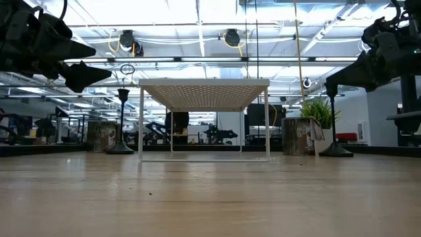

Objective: Pick & Place candle stick holders

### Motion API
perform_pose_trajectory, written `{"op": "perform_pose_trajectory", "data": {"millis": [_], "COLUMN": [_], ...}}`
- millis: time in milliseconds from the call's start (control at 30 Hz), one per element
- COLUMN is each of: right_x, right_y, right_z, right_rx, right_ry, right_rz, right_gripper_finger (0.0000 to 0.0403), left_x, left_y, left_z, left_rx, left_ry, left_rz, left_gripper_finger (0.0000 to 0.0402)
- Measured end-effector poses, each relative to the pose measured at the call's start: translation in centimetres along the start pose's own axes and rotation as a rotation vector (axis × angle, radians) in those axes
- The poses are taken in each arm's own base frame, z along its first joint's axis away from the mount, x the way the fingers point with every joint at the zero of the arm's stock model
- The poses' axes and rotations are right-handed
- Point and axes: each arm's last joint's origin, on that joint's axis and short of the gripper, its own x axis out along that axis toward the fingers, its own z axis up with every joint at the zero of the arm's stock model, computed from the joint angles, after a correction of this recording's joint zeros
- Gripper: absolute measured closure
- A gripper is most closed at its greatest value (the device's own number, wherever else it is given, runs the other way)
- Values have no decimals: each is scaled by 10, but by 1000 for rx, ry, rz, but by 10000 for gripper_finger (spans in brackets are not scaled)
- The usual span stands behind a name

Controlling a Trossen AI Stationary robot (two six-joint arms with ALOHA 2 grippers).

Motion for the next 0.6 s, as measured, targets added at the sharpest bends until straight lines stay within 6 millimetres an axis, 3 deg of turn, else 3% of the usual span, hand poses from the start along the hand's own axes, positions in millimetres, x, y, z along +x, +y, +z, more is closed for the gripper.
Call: {"op": "perform_pose_trajectory", "data": {"millis": [600], "right_x": [0], "right_y": [0], "right_z": [0], "right_rx": [0], "right_ry": [0], "right_rz": [0], "right_gripper_finger": [403], "left_x": [0], "left_y": [2], "left_z": [0], "left_rx": [47], "left_ry": [-8], "left_rz": [56], "left_gripper_finger": [37]}}
